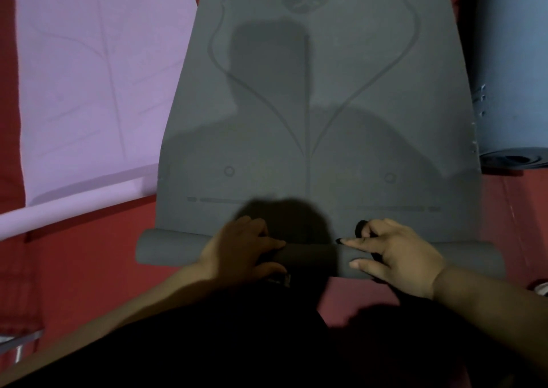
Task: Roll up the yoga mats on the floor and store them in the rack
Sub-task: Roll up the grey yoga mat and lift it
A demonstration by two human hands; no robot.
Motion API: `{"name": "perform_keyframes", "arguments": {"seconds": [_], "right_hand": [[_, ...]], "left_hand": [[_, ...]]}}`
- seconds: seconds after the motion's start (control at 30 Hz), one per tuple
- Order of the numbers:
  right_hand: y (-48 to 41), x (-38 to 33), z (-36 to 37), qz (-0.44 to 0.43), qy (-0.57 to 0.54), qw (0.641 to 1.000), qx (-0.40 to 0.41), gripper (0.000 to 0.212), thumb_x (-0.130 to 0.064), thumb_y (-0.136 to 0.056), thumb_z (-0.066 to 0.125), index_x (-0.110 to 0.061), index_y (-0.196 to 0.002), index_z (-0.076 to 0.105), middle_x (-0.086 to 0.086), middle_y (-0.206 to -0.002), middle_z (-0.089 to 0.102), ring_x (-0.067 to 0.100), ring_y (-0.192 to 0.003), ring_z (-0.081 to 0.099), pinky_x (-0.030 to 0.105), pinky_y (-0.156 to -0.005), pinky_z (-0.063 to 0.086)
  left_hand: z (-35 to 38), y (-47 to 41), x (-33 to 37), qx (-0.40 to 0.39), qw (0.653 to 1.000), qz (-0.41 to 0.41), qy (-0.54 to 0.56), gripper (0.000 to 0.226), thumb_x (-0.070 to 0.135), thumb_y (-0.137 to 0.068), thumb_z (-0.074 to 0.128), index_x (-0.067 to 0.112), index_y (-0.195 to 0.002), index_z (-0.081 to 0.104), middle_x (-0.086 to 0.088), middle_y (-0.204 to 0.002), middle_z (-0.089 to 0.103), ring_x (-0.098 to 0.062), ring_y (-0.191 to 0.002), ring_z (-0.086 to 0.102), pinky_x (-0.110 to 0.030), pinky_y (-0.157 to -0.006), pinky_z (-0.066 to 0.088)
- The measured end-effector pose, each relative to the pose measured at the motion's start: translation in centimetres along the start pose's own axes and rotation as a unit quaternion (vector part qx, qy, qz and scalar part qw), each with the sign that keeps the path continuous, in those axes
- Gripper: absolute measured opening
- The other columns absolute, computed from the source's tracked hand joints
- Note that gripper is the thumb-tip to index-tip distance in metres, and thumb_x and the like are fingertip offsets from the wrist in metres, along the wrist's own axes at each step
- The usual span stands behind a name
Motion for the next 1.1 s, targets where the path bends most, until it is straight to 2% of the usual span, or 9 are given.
{"name": "perform_keyframes", "arguments": {"seconds": [0.07,0.13,0.27,0.37,0.5,0.6,0.7,0.9,1.1], "right_hand": [[1.0,-0.6,-0.2,-0.032,0.041,0.997,0.063,0.050,-0.068,-0.097,0.041,-0.045,-0.135,0.064,-0.014,-0.101,0.051,0.012,-0.089,0.050,0.035,-0.077,0.048],[2.0,-0.8,0.2,-0.050,0.063,0.993,0.088,0.049,-0.066,-0.099,0.041,-0.043,-0.137,0.062,-0.010,-0.104,0.055,0.015,-0.089,0.051,0.035,-0.074,0.045],[1.7,-0.4,0.7,-0.016,0.064,0.995,0.068,0.053,-0.074,-0.096,0.038,-0.048,-0.136,0.061,-0.014,-0.106,0.053,0.013,-0.092,0.053,0.031,-0.076,0.042],[0.6,0.0,0.6,0.012,0.041,0.999,0.017,0.057,-0.080,-0.091,0.034,-0.053,-0.134,0.060,-0.018,-0.106,0.049,0.011,-0.098,0.051,0.030,-0.083,0.039],[-0.9,0.9,-0.1,0.040,-0.014,0.999,-0.033,0.053,-0.080,-0.085,0.046,-0.057,-0.131,0.060,-0.022,-0.106,0.048,0.003,-0.104,0.046,0.029,-0.099,0.040],[-2.0,1.1,-0.5,0.036,-0.041,0.997,-0.047,0.042,-0.065,-0.090,0.061,-0.054,-0.131,0.061,-0.024,-0.102,0.048,0.000,-0.103,0.046,0.027,-0.100,0.040],[-2.3,1.1,-0.8,0.032,-0.053,0.997,-0.054,0.042,-0.064,-0.091,0.059,-0.055,-0.132,0.059,-0.023,-0.099,0.048,0.000,-0.100,0.047,0.027,-0.097,0.043],[0.5,-0.4,-0.9,-0.048,0.036,0.993,0.099,0.045,-0.060,-0.099,0.046,-0.041,-0.135,0.065,-0.006,-0.102,0.054,0.018,-0.086,0.056,0.035,-0.073,0.050],[0.8,0.2,0.8,-0.046,0.120,0.987,0.100,0.050,-0.066,-0.096,0.044,-0.042,-0.137,0.060,-0.003,-0.111,0.051,0.023,-0.089,0.055,0.038,-0.071,0.049]], "left_hand": [[0.1,-0.4,-0.7,-0.011,1.000,-0.020,0.021,0.059,0.075,-0.090,0.043,0.033,-0.116,0.076,0.003,-0.088,0.059,-0.020,-0.076,0.058,-0.025,-0.069,0.034],[0.1,-0.8,-1.2,-0.028,0.998,-0.036,0.049,0.062,0.078,-0.088,0.039,0.036,-0.118,0.075,0.003,-0.090,0.060,-0.021,-0.082,0.060,-0.025,-0.072,0.034],[-0.4,-1.9,-1.0,-0.100,0.989,-0.076,0.077,0.071,0.081,-0.081,0.033,0.040,-0.125,0.071,0.003,-0.101,0.060,-0.020,-0.097,0.058,-0.027,-0.080,0.036],[-0.8,-1.9,-0.3,-0.025,0.997,-0.080,0.000,0.064,0.076,-0.082,0.042,0.033,-0.115,0.076,0.002,-0.094,0.064,-0.023,-0.087,0.062,-0.036,-0.073,0.050],[-0.4,-1.0,1.4,0.054,0.992,-0.100,-0.046,0.048,0.063,-0.087,0.050,0.031,-0.113,0.074,0.002,-0.086,0.065,-0.026,-0.075,0.062,-0.038,-0.059,0.051],[0.3,-0.2,0.7,0.066,0.995,-0.054,-0.046,0.044,0.061,-0.091,0.052,0.034,-0.117,0.074,0.001,-0.091,0.064,-0.026,-0.076,0.060,-0.038,-0.058,0.048],[0.3,-0.2,-0.6,0.039,0.999,-0.031,-0.016,0.050,0.065,-0.092,0.052,0.033,-0.124,0.072,-0.002,-0.098,0.063,-0.025,-0.080,0.061,-0.037,-0.064,0.051],[0.0,-1.7,-2.0,0.012,0.997,-0.051,0.055,0.053,0.069,-0.091,0.048,0.034,-0.120,0.075,0.000,-0.091,0.060,-0.020,-0.078,0.061,-0.030,-0.069,0.049],[-0.6,-2.2,-1.1,0.007,0.998,-0.060,0.033,0.056,0.070,-0.086,0.048,0.033,-0.119,0.076,-0.001,-0.091,0.059,-0.025,-0.082,0.061,-0.038,-0.070,0.051]]}}
Point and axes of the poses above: each hand's wrist, its own y-axis away from the middle knuckle, its own z-axis out of the palm, x = y × z, the point moved 2 cm from there along -y, towards the middle knuckle
